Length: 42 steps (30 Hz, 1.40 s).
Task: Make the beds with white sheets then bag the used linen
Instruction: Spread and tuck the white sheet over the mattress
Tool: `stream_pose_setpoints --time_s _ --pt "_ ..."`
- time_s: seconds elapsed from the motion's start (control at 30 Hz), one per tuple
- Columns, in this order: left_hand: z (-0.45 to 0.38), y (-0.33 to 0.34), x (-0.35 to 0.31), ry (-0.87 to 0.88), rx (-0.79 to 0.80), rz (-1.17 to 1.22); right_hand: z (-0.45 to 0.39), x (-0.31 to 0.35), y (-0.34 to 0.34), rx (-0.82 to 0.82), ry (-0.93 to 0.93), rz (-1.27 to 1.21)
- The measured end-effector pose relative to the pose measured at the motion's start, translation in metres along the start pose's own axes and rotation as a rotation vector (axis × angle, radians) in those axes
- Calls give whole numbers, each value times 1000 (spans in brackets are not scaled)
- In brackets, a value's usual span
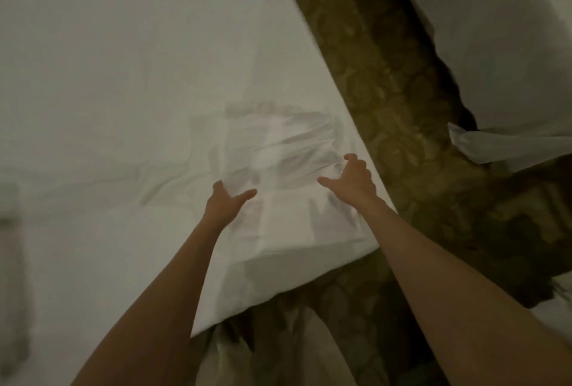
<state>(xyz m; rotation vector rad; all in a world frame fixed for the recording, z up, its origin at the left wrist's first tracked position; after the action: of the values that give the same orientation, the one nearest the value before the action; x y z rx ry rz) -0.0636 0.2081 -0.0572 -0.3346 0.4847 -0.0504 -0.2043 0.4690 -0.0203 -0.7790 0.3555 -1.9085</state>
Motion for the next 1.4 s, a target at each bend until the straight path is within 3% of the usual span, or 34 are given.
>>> stream_pose_setpoints --time_s 0.1,0.17,0.27,0.33,0.53,0.63,0.77,0.9,1.13,1.4 --pt "-28 10 25 -17 5 242 -39 -38 9 69 144 -345" --pt "-38 23 35 -45 130 454 -55 -56 16 132 217 -440" --pt "-42 46 39 -77 331 596 -69 -58 35 282 158 -575" --pt "-45 50 43 -111 352 667 -71 -50 53 369 126 -671" --pt "-39 54 41 -111 387 745 -61 -38 56 285 93 -739" --pt "-29 44 44 -77 366 767 -40 -29 48 132 41 -722" --pt "-7 -9 61 15 314 744 -4 5 73 66 -8 -716" --pt "15 -112 112 81 188 701 32 72 151 66 -93 -726" --pt "60 -281 256 37 -100 725 92 202 308 157 -230 -723" --pt "45 -322 338 100 -197 646 98 217 388 64 -182 -541"
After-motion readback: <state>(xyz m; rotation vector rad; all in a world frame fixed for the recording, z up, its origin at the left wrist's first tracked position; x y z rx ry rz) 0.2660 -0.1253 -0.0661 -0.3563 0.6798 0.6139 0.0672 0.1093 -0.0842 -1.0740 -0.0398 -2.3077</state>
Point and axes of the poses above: each hand's wrist, its own z-axis away from the middle knuckle, its own y-axis out of the palm, x = y × z, the point moved 9 cm from there along -z, towards the middle knuckle, and after that the axes turned 7 degrees about x, right-handed, at the moved point
